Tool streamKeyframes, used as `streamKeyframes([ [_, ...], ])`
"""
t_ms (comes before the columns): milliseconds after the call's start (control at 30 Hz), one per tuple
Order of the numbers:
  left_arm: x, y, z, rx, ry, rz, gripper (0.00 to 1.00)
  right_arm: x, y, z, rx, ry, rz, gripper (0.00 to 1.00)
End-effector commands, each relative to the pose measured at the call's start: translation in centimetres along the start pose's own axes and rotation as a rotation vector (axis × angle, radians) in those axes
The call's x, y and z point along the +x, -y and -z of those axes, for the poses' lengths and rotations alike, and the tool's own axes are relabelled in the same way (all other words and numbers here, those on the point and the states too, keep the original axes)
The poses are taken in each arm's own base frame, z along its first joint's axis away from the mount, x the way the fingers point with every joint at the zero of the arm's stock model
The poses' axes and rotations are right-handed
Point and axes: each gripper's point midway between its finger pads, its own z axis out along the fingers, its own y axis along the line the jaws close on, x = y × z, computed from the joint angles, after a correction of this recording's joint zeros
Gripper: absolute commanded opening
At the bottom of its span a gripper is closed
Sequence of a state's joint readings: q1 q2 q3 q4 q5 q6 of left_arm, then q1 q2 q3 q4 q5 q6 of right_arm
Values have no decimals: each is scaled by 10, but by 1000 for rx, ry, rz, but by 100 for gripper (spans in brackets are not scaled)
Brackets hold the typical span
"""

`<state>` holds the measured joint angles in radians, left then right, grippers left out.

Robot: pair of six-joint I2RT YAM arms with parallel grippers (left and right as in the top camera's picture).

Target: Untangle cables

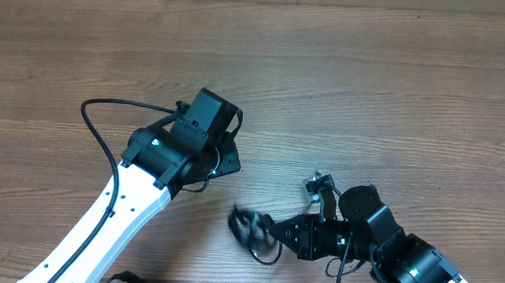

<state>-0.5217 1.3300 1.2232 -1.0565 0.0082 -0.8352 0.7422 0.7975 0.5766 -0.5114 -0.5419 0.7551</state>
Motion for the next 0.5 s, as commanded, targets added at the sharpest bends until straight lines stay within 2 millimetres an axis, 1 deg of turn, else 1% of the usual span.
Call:
streamKeyframes([
  [0,-7,-2,5,-5,34,7,55,-3,-13,5,-34,6,88,4],
  [33,-6,-2,5,-7,32,7,56,-3,-9,5,-12,13,96,4],
  [133,-2,-6,4,-23,15,7,60,-6,15,6,108,45,64,4],
  [167,5,-10,4,-37,-18,7,63,-8,29,7,176,61,47,4],
  [233,16,-16,2,-52,-63,9,64,-12,36,7,213,80,43,4],
  [333,37,-23,-4,-65,-155,23,64,-21,44,7,260,123,44,4],
  [467,78,-28,-17,-30,-343,53,63,-30,55,6,318,159,41,4],
])
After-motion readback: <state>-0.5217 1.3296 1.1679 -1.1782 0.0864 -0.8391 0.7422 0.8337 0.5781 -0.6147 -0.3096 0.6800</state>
